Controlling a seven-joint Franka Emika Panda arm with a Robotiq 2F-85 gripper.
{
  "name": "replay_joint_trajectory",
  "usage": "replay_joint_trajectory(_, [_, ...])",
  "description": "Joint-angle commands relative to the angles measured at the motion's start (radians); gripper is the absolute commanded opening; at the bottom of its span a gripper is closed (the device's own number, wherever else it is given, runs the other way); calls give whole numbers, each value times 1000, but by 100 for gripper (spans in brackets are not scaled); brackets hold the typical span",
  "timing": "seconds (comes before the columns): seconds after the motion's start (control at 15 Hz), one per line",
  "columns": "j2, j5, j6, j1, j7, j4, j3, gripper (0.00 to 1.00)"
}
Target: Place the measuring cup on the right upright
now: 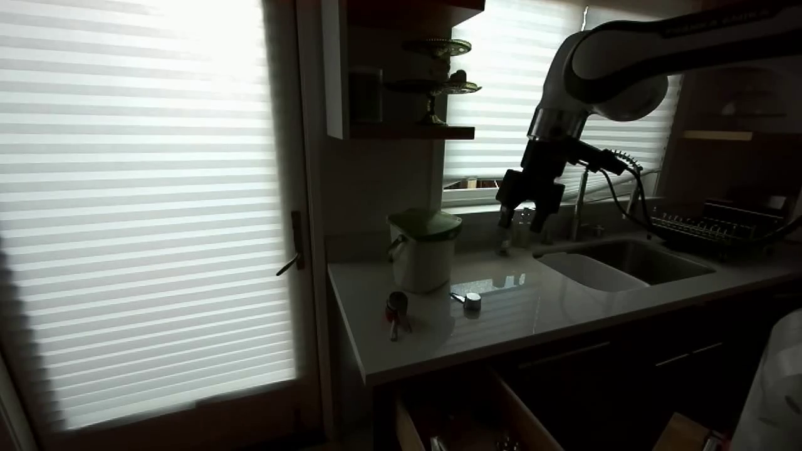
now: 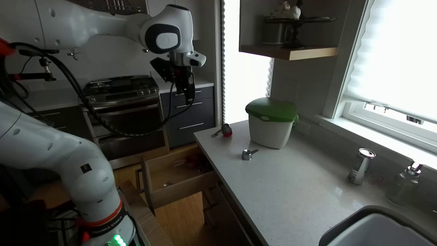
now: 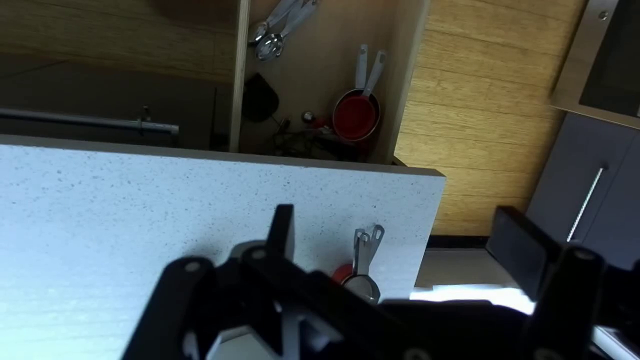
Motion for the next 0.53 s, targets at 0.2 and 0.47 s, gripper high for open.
replay_joint_trajectory(0.2, [177, -101, 183, -82, 59, 68, 31, 100])
replay_joint_trajectory(0.47, [337, -235, 319, -120, 134, 93, 47, 100])
